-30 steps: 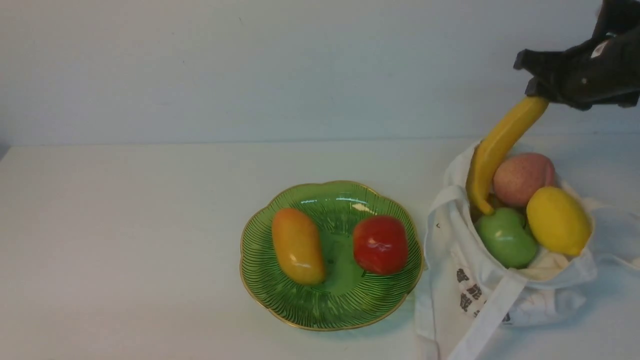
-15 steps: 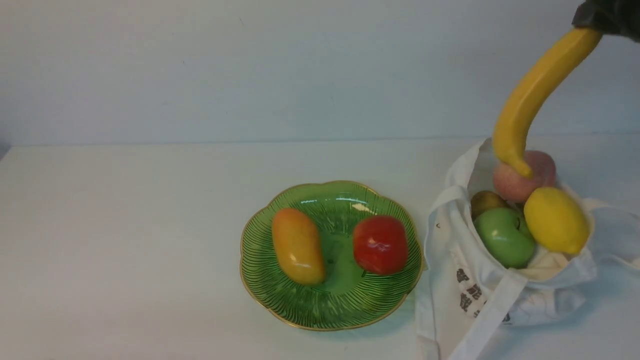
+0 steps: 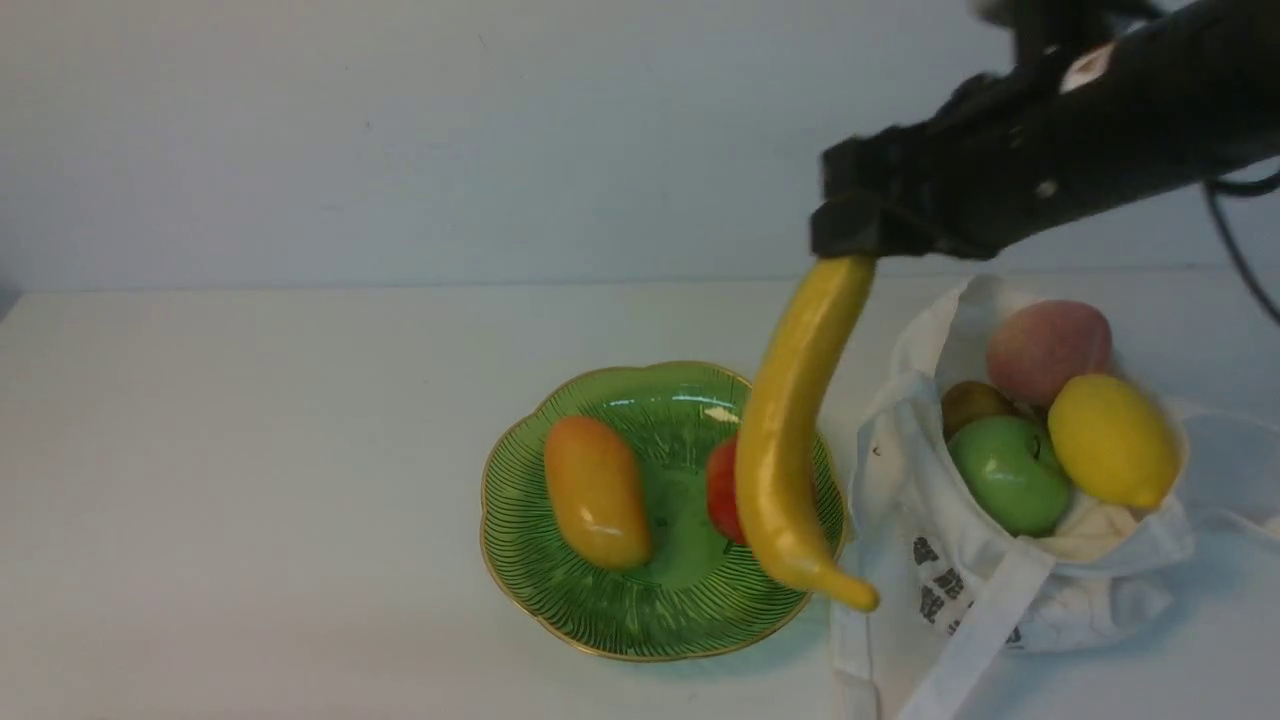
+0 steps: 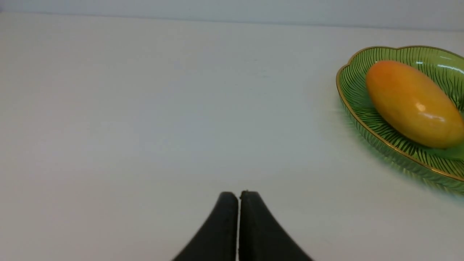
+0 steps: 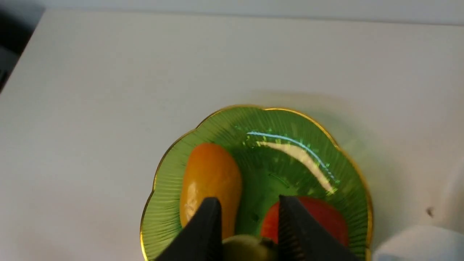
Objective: Take the fruit out of the cloth bag on the white table and place them on a plate.
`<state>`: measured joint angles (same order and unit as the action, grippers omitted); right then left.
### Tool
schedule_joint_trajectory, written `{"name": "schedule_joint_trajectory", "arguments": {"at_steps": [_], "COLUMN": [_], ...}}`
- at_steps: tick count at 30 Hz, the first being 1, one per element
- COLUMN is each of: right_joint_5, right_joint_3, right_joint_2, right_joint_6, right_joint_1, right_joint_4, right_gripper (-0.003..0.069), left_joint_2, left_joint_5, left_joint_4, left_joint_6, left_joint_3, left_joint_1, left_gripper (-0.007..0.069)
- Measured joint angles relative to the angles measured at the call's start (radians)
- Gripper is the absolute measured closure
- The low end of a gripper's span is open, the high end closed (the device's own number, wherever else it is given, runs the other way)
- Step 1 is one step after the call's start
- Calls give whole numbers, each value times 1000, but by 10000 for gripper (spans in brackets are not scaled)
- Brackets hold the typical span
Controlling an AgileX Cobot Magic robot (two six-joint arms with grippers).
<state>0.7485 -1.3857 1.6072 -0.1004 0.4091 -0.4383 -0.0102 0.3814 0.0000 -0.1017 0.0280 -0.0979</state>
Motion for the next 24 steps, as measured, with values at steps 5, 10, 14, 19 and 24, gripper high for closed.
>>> {"name": "schedule_joint_trajectory", "arguments": {"at_steps": [5,10,14,19,24], "right_joint_5": [-190,-298,-312,-237,-2], "right_joint_3": [2,2,3,-17,-122], "right_joint_2": [127,226,269,246,140], "right_joint_6": [-51,-64,-64,-95,-127], "right_joint_1": [87,117,119,119,119], "right_joint_4": [-7,-17,-16,37,182], "right_gripper": [471,343,176,41,58], "left_joint_2": [0,0,0,0,0], "left_joint_5": [0,0,0,0,0], "left_joint_4": [0,0,0,0,0], "left_joint_6": [0,0,0,0,0], "left_joint_3": [0,0,0,0,0], "left_joint_1": [0,0,0,0,0], "left_gripper": [632,632,632,632,632]}}
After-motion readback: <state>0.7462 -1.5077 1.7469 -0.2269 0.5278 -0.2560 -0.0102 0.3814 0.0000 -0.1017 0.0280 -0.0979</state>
